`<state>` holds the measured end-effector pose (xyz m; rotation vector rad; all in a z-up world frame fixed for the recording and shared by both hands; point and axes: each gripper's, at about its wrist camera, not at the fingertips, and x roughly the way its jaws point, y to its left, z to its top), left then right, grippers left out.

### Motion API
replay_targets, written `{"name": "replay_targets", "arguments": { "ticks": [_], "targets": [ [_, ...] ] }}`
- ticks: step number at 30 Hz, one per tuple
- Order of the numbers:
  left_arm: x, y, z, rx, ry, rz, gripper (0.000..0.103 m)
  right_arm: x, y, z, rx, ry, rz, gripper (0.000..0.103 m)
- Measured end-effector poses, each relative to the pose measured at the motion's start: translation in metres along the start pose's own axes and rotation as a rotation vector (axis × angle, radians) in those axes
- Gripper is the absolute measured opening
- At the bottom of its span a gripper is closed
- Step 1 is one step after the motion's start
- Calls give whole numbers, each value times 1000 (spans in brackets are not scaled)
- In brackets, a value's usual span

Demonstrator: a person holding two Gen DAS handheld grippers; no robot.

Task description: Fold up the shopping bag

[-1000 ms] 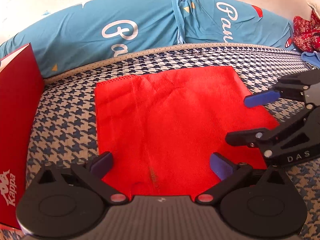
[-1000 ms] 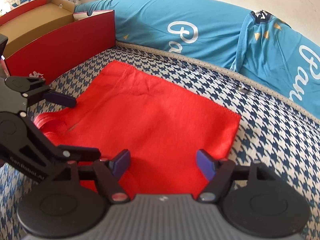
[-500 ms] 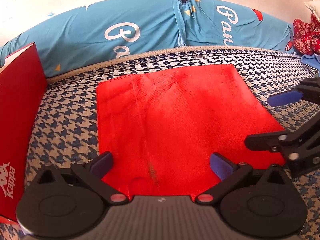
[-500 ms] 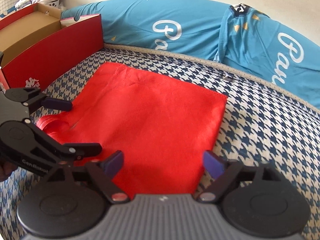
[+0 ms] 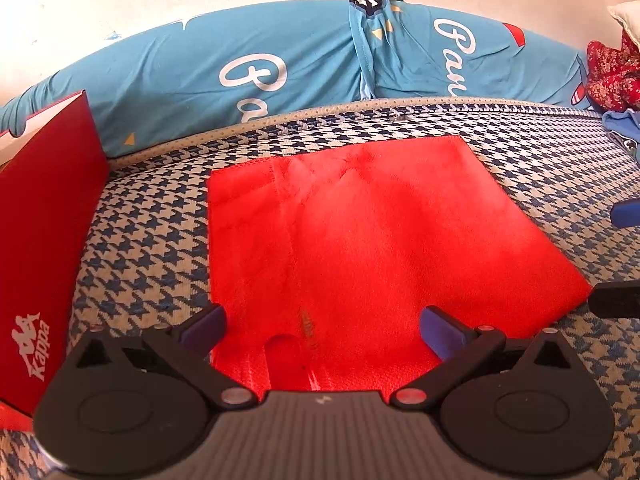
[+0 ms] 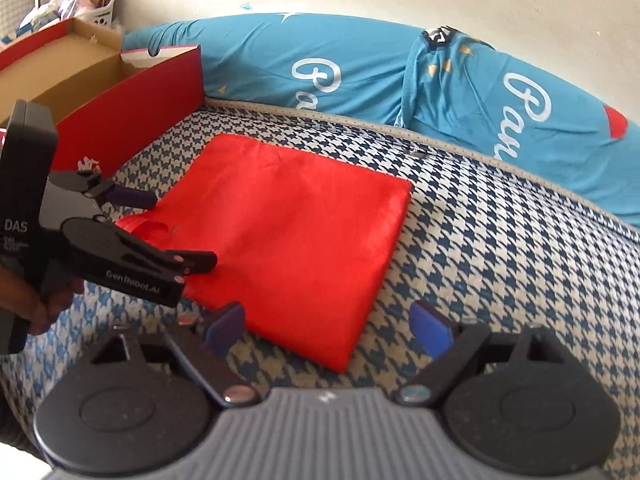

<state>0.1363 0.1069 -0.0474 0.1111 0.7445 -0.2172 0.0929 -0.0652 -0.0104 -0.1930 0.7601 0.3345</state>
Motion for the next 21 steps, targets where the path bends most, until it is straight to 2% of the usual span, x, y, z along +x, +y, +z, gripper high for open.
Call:
{"name": "replay_targets", "arguments": {
  "ticks": [2,4,5,7,9,15,21],
  "targets": [
    [-3,0,0,2,-2,4,103,-2,3,-2,-15,-6,-10,66],
    [-3,-1,-1,4,5,4,103,-2,5,-4,-33,-3,-2,62],
    [-2,-1,-3,4,16,1,103,-2,7,-4,-42,-1,3,57],
    [-1,-1,-5,3,24,-1,103,-3,9,-6,-52,-1,8,53],
    [-2,-1,-4,10,24,2,103,-3,11,-7,-68,-3,8,45],
    [-3,-1,-5,10,22,-5,103,-5,17,-11,-128,-19,14,33],
    [-3,0,-4,6,23,-10,103,-8,27,-18,-228,-33,22,30]
  ]
}}
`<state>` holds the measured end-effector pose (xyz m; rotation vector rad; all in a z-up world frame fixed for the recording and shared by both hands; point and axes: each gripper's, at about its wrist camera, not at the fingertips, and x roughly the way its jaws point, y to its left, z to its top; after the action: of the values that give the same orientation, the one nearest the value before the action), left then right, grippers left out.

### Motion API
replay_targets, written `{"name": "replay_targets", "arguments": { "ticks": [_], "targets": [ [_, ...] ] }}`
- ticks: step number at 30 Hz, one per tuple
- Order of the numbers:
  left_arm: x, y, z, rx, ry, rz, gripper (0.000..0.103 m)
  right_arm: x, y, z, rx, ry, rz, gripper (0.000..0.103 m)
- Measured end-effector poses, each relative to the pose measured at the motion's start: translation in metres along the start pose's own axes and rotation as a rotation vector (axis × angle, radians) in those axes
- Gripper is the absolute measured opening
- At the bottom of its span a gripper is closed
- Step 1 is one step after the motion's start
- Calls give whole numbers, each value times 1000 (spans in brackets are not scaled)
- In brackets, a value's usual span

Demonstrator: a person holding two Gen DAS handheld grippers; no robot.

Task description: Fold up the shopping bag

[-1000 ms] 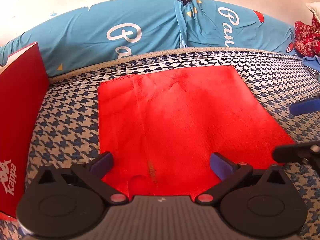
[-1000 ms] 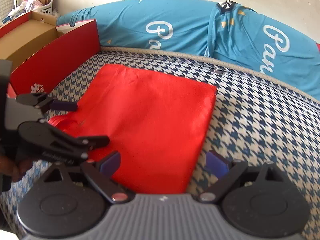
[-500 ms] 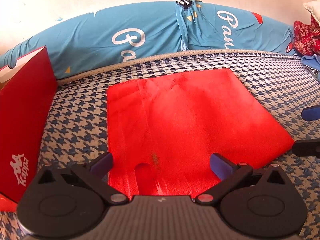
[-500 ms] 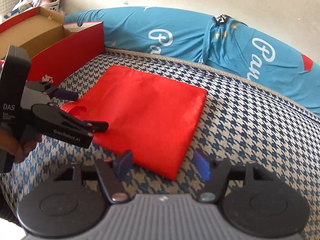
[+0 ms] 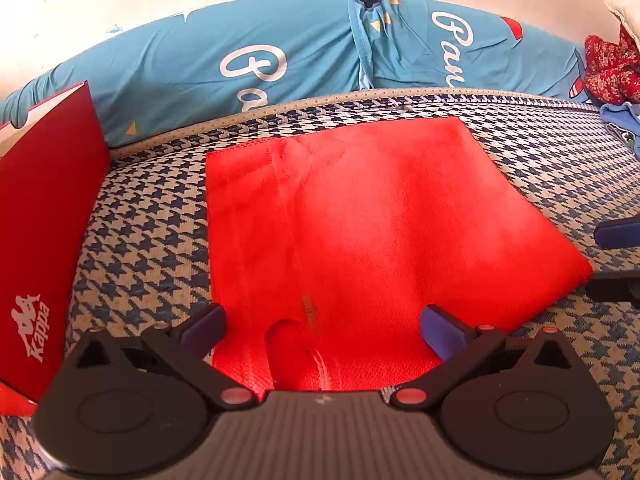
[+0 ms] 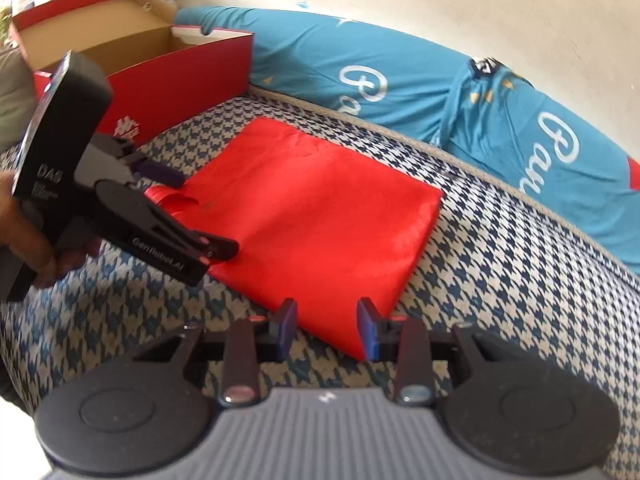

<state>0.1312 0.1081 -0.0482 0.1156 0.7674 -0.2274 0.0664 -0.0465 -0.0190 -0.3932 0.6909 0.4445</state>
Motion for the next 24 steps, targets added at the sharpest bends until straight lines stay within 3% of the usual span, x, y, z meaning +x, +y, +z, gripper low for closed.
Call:
{"name": "replay_targets", "arguments": {
  "ticks": [7,24],
  "targets": [
    [3,0,1,-5,-1,-6,103,-2,18,-4,-127,-17,14,30],
    [9,2,7,-7,33,-18,103,30,45,-18,-347,-7,-58,30]
  ]
}}
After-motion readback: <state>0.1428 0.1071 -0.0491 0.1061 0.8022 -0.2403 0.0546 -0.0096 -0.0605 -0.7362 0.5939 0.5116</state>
